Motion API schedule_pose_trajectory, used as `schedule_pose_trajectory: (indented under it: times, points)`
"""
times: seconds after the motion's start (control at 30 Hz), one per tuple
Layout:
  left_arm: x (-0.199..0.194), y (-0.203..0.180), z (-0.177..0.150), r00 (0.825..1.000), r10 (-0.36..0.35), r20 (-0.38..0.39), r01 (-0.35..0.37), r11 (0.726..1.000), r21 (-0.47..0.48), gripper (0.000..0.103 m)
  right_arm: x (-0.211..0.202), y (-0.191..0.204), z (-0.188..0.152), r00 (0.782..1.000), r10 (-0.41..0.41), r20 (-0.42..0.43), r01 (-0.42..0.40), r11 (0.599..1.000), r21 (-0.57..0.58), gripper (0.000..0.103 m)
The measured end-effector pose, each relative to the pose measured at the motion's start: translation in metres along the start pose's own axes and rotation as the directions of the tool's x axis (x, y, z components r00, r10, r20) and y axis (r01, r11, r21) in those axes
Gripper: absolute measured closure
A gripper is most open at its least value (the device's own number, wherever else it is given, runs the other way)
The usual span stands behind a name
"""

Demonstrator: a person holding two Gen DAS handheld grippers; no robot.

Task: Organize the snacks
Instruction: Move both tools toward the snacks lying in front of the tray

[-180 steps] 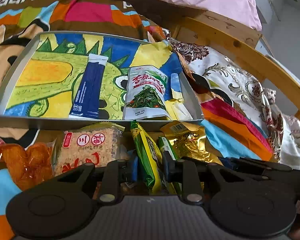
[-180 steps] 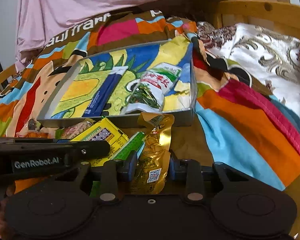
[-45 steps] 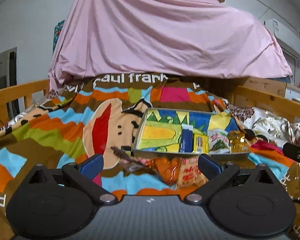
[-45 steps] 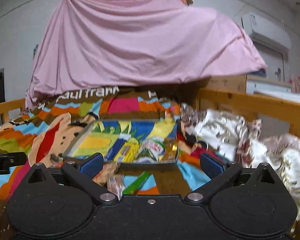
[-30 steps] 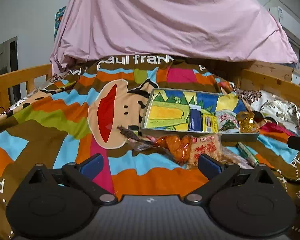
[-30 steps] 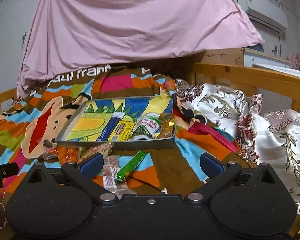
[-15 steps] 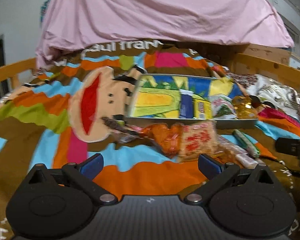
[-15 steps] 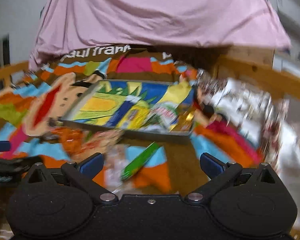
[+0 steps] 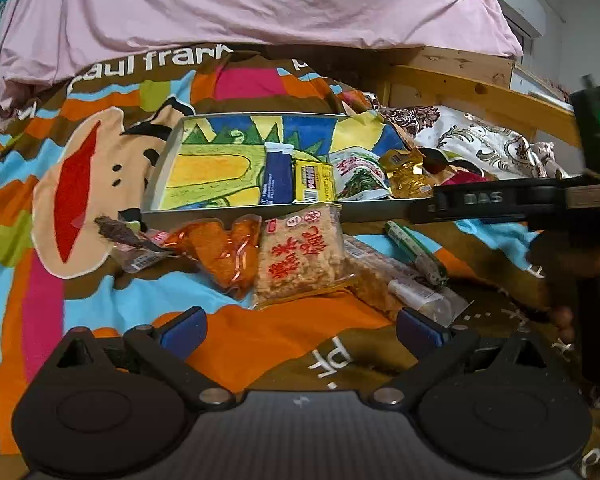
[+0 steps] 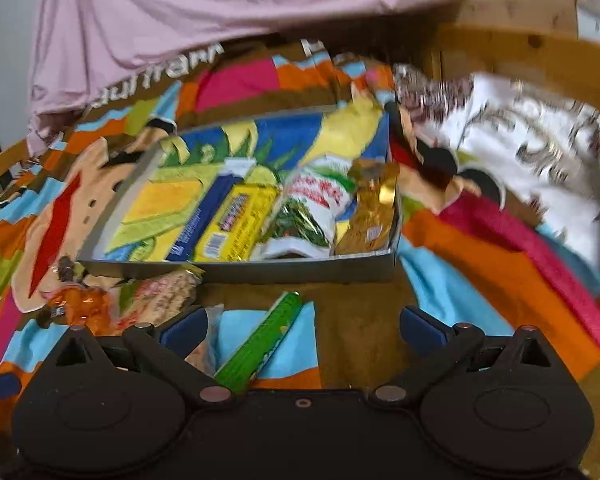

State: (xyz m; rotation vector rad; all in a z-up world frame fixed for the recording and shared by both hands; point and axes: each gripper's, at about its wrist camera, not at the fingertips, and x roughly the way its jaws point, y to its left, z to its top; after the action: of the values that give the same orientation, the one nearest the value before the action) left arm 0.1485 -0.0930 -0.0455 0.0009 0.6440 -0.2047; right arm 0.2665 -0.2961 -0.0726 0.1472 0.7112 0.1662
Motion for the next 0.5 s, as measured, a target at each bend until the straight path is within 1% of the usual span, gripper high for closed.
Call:
schedule_pose_trajectory:
  times: [0.1, 0.2, 0.27, 0.37, 0.5]
  points:
    - [0.002, -0.001, 0.005, 1.0, -0.004, 0.004, 0.004, 0.999, -0.044, 0.0, 0.017, -0.001, 0.004, 0.998, -0.003, -0.066, 0.003, 1.0, 0.005, 0.002]
    - [0.001, -0.004, 0.007, 0.999, -0.006, 0.031, 0.008, 0.997, -0.077, 0.0, 0.03, 0.004, 0.002, 0.991, -0.034, -0.129, 0.023, 0.996, -0.088, 0.002]
    - [0.003, -0.006, 0.009, 0.999, -0.011, 0.03, 0.014, 0.996, -0.087, 0.0, 0.032, 0.009, 0.0, 0.988, -0.039, -0.15, 0.016, 0.988, -0.151, 0.002]
    - [0.007, -0.011, 0.011, 1.0, -0.018, 0.021, 0.02, 0.996, -0.082, 0.0, 0.034, 0.013, -0.002, 0.981, -0.043, -0.189, -0.01, 0.963, -0.269, 0.002]
    - [0.008, -0.016, 0.01, 0.999, -0.001, 0.041, 0.005, 0.995, -0.104, 0.0, 0.029, -0.001, -0.001, 0.975, -0.037, -0.218, -0.029, 0.956, -0.293, 0.002]
